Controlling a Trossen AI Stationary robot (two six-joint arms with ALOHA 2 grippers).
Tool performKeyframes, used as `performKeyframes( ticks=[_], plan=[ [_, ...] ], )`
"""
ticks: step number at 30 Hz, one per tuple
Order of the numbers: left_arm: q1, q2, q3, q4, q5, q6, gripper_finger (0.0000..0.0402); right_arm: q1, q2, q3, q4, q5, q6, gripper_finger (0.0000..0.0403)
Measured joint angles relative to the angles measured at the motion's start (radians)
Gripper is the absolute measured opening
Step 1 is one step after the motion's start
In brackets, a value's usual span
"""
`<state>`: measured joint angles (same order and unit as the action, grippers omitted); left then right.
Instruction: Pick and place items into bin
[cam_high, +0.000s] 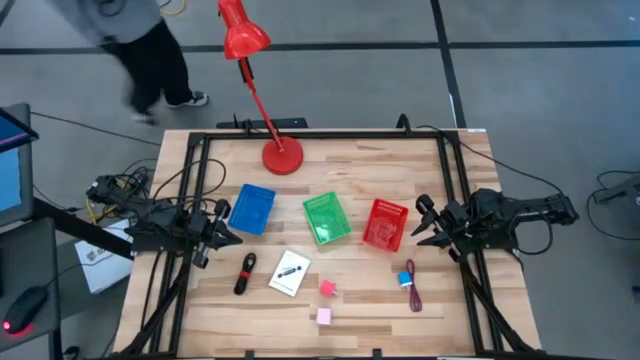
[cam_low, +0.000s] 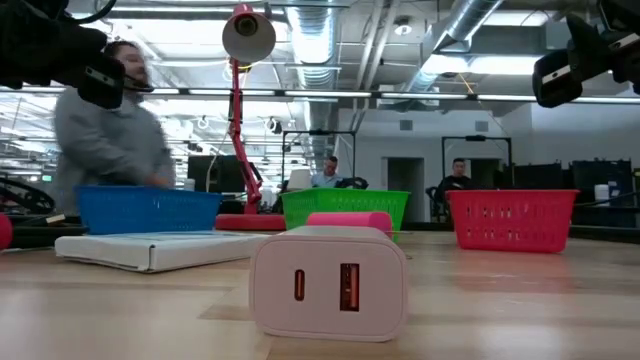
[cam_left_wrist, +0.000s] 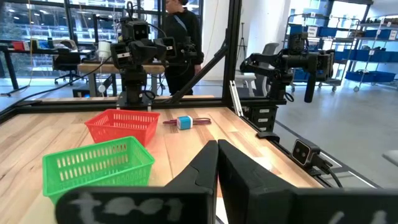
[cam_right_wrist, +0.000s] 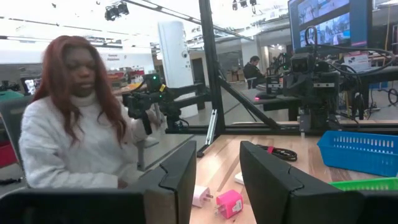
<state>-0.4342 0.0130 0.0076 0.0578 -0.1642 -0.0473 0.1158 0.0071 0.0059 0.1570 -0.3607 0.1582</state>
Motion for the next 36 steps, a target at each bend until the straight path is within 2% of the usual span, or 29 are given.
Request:
performKeyframes(
  ticks=[8, 12, 18, 21, 26, 29, 32, 34, 36],
  plan=[
    [0.000, 0.000, 0.000, 0.002, -0.001, 0.000, 0.0000, 0.000, 0.000, 0.000, 0.000, 0.000, 0.000, 0.0119],
    [0.000, -0.001, 0.006, 0.030, -0.057, -0.007, 0.0000, 0.000, 0.000, 0.000, 0.000, 0.000, 0.000, 0.0119],
    [0.000, 0.000, 0.011, -0.004, -0.081, -0.154, 0.0000, 0.000, 0.000, 0.000, 0.000, 0.000, 0.000, 0.0119],
    [0.000, 0.000, 0.011, 0.004, -0.107, -0.166, 0.0000, 0.000, 0.000, 0.000, 0.000, 0.000, 0.000, 0.0119],
    [0.000, 0.001, 0.042, 0.008, -0.057, -0.117, 0.0000, 0.000, 0.000, 0.000, 0.000, 0.000, 0.000, 0.0119],
    [0.000, 0.015, 0.113, -0.098, -0.094, -0.061, 0.0003, 0.000, 0.000, 0.000, 0.000, 0.000, 0.000, 0.0119],
    [0.000, 0.051, 0.236, -0.310, -0.179, -0.003, 0.0020, 0.000, 0.000, 0.000, 0.000, 0.000, 0.000, 0.0119],
    [0.000, 0.096, 0.324, -0.458, -0.245, -0.013, 0.0039, 0.000, 0.000, 0.000, 0.000, 0.000, 0.000, 0.0119],
    [0.000, 0.142, 0.390, -0.534, -0.276, -0.071, 0.0061, 0.000, 0.000, 0.000, 0.000, 0.000, 0.000, 0.0119]
  ],
)
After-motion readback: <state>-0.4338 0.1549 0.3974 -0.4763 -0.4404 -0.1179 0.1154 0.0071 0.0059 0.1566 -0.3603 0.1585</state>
